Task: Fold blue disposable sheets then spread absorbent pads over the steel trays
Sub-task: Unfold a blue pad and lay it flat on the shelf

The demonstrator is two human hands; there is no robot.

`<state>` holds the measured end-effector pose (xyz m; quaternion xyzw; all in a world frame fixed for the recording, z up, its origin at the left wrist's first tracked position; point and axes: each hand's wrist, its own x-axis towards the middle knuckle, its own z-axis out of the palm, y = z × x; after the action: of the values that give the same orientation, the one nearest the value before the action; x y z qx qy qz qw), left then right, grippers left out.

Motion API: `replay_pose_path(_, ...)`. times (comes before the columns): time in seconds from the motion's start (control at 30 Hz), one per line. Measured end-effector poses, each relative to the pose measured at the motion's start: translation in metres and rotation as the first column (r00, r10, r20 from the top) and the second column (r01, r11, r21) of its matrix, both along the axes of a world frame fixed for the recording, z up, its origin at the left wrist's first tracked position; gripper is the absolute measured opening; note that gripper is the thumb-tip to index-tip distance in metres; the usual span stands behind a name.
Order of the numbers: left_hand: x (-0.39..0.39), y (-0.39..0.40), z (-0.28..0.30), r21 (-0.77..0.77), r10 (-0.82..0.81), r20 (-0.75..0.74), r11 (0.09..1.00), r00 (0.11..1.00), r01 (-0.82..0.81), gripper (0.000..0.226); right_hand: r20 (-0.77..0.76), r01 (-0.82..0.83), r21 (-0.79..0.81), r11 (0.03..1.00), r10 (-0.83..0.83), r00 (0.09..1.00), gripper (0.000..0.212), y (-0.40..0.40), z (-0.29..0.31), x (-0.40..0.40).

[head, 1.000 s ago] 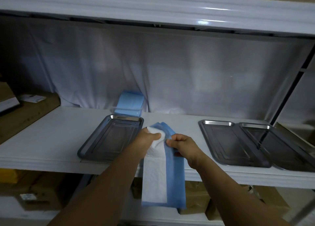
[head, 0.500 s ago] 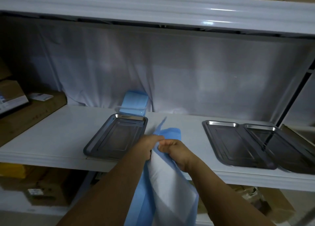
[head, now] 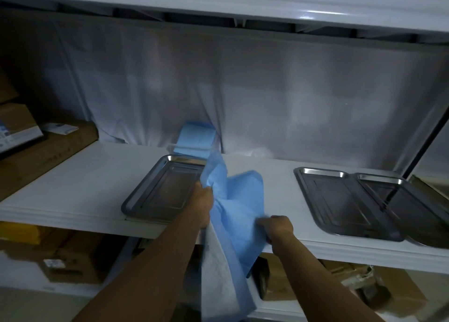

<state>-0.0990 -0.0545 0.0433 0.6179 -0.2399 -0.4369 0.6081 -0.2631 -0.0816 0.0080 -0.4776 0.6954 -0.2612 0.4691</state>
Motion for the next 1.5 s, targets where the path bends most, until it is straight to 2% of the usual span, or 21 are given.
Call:
replay_pose_path(0.07, 0.001, -0.001, 0.001, 0.025, -0.056, 0.010, 0.998, 0.998, 0.056, 0.048, 0.190, 0.021, 0.102, 0.995, -0.040, 0.981, 0.034, 0.001, -0.002, 0.009)
replay_pose_path(0.1, 0.000, 0.000, 0.001, 0.029, -0.109, -0.007, 0.994, 0.994, 0.109, 0.063, 0.261, 0.006, 0.138, 0.990, -0.042, 0.964, 0.036, 0.003, -0.003, 0.013)
replay_pose_path(0.17, 0.007, -0.010, -0.017, 0.057, -0.216, 0.057, 0.976, 0.975, 0.212, 0.097, 0.289, -0.046, 0.157, 0.986, -0.001, 0.957, 0.031, 0.005, -0.003, 0.017)
replay_pose_path(0.2, 0.010, -0.012, -0.021, 0.093, -0.262, 0.118, 0.963, 0.958, 0.251, 0.099, 0.243, -0.070, 0.117, 0.991, 0.039, 0.969, 0.023, 0.006, -0.001, 0.016)
replay_pose_path(0.3, 0.015, -0.005, -0.015, 0.141, -0.257, 0.274, 0.964, 0.927, 0.226, 0.063, 0.078, -0.068, -0.166, 0.984, 0.082, 0.994, 0.012, 0.002, 0.014, 0.007)
replay_pose_path(0.37, 0.016, -0.001, -0.010, 0.043, -0.209, 0.245, 0.978, 0.947, 0.204, 0.056, 0.028, -0.055, -0.320, 0.946, 0.067, 0.997, 0.005, 0.000, 0.028, 0.001)
replay_pose_path(0.47, 0.011, -0.003, -0.001, -0.106, -0.165, 0.230, 0.975, 0.959, 0.193, 0.032, -0.051, -0.048, -0.445, 0.894, 0.029, 0.998, 0.018, -0.011, 0.047, -0.006)
replay_pose_path(0.57, 0.009, -0.017, 0.009, -0.100, -0.097, 0.347, 0.985, 0.933, 0.139, 0.023, -0.101, -0.028, -0.517, 0.855, -0.028, 0.994, 0.014, -0.021, 0.070, -0.010)
replay_pose_path(0.67, 0.009, -0.029, 0.014, -0.039, -0.112, 0.497, 0.988, 0.861, 0.151, 0.030, -0.054, -0.035, -0.450, 0.892, 0.011, 0.998, 0.020, -0.028, 0.089, -0.016)
replay_pose_path(0.77, 0.009, -0.035, 0.014, 0.017, -0.122, 0.556, 0.991, 0.822, 0.135, 0.035, 0.255, -0.027, -0.206, 0.978, 0.080, 0.964, 0.017, -0.030, 0.091, -0.021)
replay_pose_path(0.87, 0.007, -0.043, 0.008, -0.002, -0.047, 0.576, 0.998, 0.816, 0.059, 0.038, 0.376, -0.091, -0.014, 0.996, 0.089, 0.922, 0.021, -0.032, 0.076, -0.021)
replay_pose_path(0.93, 0.003, -0.043, 0.008, -0.052, 0.004, 0.521, 0.998, 0.854, 0.026, 0.038, 0.398, -0.127, 0.074, 0.989, 0.088, 0.913, 0.019, -0.031, 0.066, -0.017)
replay_pose_path(1.03, -0.001, -0.037, 0.010, -0.140, -0.143, 0.231, 0.974, 0.962, 0.178, 0.035, 0.386, -0.130, 0.029, 0.991, 0.109, 0.916, 0.020, -0.029, 0.056, -0.009)
replay_pose_path(1.07, -0.001, -0.035, 0.009, -0.118, -0.236, 0.169, 0.959, 0.957, 0.257, 0.043, 0.384, -0.135, -0.036, 0.990, 0.138, 0.913, 0.022, -0.030, 0.055, -0.006)
replay_pose_path(1.13, -0.004, -0.029, 0.009, 0.013, -0.465, 0.082, 0.885, 0.881, 0.466, 0.048, 0.396, -0.130, -0.159, 0.979, 0.183, 0.900, 0.028, -0.028, 0.056, 0.002)
replay_pose_path(1.2, -0.011, -0.026, 0.006, 0.037, -0.601, 0.016, 0.799, 0.799, 0.600, 0.028, 0.440, -0.141, -0.176, 0.974, 0.206, 0.874, 0.024, -0.026, 0.060, 0.011)
replay_pose_path(1.27, -0.017, -0.026, 0.003, 0.036, -0.543, 0.044, 0.840, 0.839, 0.541, 0.024, 0.558, -0.158, -0.089, 0.984, 0.180, 0.810, 0.038, -0.023, 0.065, 0.017)
replay_pose_path(1.33, -0.017, -0.033, -0.003, 0.086, -0.403, 0.127, 0.915, 0.906, 0.395, 0.038, 0.671, -0.161, -0.012, 0.987, 0.128, 0.730, 0.052, -0.026, 0.066, 0.018)
replay_pose_path(1.37, -0.016, -0.034, -0.004, 0.095, -0.365, 0.128, 0.930, 0.922, 0.354, 0.040, 0.696, -0.152, 0.001, 0.988, 0.108, 0.710, 0.050, -0.027, 0.068, 0.016)
replay_pose_path(1.43, -0.011, -0.037, -0.005, 0.079, -0.313, 0.080, 0.948, 0.946, 0.307, 0.034, 0.635, -0.092, -0.024, 0.995, 0.086, 0.768, 0.032, -0.027, 0.071, 0.012)
replay_pose_path(1.5, -0.007, -0.037, -0.004, 0.075, -0.310, 0.035, 0.949, 0.950, 0.307, 0.050, 0.404, -0.054, -0.068, 0.996, 0.077, 0.911, 0.014, -0.026, 0.068, 0.007)
